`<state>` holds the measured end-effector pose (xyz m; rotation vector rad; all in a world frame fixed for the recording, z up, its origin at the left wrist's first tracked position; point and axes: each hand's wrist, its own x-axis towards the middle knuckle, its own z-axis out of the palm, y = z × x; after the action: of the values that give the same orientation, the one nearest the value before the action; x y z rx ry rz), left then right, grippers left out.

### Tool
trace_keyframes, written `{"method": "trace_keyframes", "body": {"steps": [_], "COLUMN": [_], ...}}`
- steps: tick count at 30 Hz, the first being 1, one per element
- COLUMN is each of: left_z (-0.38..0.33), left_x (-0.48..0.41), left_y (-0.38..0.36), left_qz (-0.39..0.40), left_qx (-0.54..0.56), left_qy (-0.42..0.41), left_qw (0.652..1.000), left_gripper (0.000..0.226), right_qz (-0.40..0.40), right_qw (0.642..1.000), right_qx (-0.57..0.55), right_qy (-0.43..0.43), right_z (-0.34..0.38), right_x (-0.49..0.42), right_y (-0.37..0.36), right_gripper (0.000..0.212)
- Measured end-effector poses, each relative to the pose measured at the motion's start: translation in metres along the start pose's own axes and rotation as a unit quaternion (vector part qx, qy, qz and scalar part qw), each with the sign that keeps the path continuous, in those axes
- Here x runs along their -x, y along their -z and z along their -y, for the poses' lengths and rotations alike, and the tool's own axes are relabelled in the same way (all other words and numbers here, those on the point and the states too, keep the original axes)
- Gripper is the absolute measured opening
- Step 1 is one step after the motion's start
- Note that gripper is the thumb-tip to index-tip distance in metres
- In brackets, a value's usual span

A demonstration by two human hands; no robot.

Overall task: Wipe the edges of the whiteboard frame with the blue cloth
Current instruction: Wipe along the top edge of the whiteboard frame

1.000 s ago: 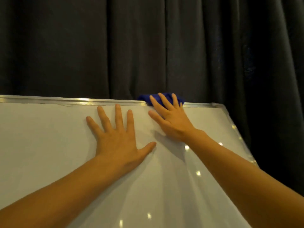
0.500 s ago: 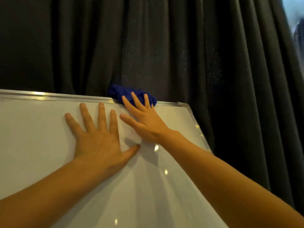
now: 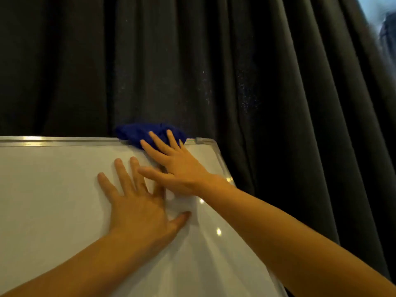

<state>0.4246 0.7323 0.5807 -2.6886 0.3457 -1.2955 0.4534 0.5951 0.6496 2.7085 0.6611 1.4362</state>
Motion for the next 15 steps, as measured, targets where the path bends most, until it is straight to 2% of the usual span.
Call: {"method": "trace_keyframes", "body": {"steps": [2, 4, 7, 12, 15], "left_z": [-0.016, -0.025, -0.042, -0.059, -0.069], "left_x": [-0.008, -0.009, -0.008, -0.009, -0.010], "left_y": [0.002, 0.002, 0.000, 0.000, -0.004], "left_qz": [-0.013, -0.018, -0.002, -0.015, -0.027], "left_qx": [-0.003, -0.002, 0.001, -0.002, 0.002], "left_qy": [-0.006, -0.024, -0.026, -0.022, -0.022], "left_qw": [1.000, 1.000, 1.000, 1.000, 0.999], "left_gripper": [0.115, 0.112, 0.107, 0.111, 0.114], "right_qz": [-0.011, -0.023, -0.036, -0.100, -0.109], "right_qw": [0.998, 0.995, 0.990, 0.970, 0.960], "right_qx": [0.055, 0.085, 0.035, -0.119, -0.182], "right_qy": [0.020, -0.044, -0.131, -0.186, -0.184], "right_z": [-0.032, -0.068, -0.115, -0.125, -0.113], "right_x": [0.004, 0.011, 0.024, 0.042, 0.067], "right_y": [0.012, 0.025, 0.034, 0.026, 0.019], "right_gripper": [0.074, 0.076, 0.078, 0.071, 0.070]}}
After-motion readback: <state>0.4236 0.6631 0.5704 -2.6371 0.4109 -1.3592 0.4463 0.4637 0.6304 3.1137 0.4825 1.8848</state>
